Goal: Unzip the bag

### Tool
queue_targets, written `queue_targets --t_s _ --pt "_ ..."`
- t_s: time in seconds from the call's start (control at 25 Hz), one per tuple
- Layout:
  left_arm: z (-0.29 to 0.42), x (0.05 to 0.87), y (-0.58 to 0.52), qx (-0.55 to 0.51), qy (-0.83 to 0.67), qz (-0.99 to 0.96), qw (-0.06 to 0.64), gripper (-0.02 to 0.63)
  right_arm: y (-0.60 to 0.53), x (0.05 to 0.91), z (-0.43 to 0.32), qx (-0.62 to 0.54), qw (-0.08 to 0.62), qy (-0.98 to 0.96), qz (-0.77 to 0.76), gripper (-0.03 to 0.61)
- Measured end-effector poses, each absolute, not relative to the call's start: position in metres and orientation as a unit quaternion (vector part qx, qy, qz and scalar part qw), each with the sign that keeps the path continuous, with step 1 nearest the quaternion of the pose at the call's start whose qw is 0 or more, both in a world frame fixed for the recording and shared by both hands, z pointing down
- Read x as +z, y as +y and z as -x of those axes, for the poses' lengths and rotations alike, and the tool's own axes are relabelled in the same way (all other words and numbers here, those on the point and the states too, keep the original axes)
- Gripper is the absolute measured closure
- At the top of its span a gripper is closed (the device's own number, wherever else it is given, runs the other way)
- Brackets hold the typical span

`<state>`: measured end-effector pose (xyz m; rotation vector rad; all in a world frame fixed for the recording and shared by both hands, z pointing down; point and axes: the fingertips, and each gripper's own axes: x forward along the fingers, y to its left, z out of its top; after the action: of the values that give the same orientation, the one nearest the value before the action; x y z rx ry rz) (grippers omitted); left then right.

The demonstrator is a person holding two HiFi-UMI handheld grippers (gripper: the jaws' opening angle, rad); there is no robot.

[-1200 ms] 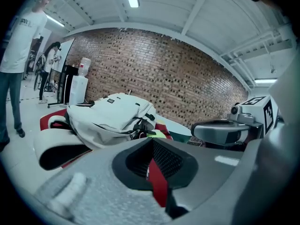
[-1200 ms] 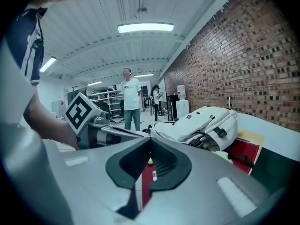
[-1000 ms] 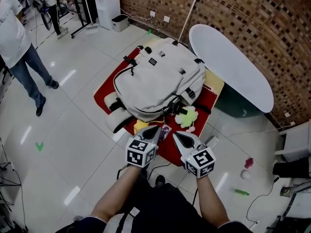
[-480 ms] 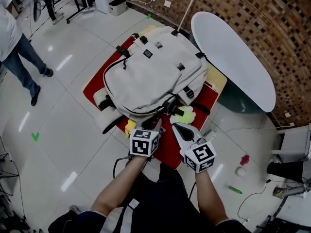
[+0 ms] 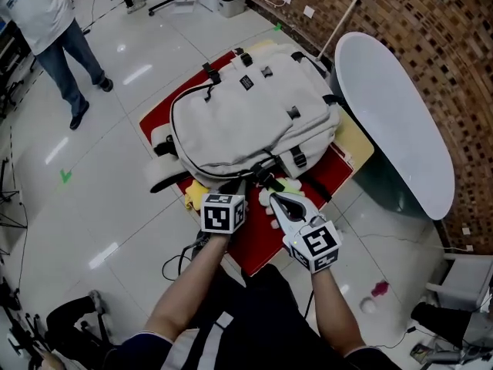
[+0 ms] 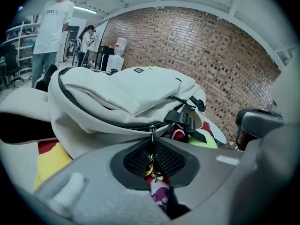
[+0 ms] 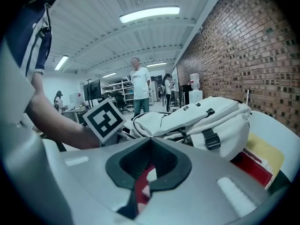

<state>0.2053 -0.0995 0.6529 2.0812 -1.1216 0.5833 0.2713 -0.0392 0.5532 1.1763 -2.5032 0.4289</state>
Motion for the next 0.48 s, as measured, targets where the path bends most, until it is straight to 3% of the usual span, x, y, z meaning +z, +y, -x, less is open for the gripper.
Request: queue_targets --t_s 0.2,0.4,0.44,0.48 --pt "-0.202 0.642 -0.094 0.233 -0.424 -0.809 0.334 0.589 -0.055 0.554 -0.263 0.11 0.198 -0.901 -0.37 0.572" --pt "-0.193 0.625 -0.093 0.275 -0.399 -0.825 0.291 0.594 -0.079 0.565 -0.235 0.021 0.287 -0.906 -0.311 0.572" --pt "-0.192 0.623 -0.091 0.282 -0.392 -0.828 0.285 0.594 -0.082 0.572 -0.229 0.01 0.31 -0.905 -0.291 0.48" --pt "-0.191 0.622 -0.09 0.286 -0.384 -0.831 0.282 0.594 -0.083 0.579 -0.222 -0.002 0.332 -0.904 -0.269 0.445"
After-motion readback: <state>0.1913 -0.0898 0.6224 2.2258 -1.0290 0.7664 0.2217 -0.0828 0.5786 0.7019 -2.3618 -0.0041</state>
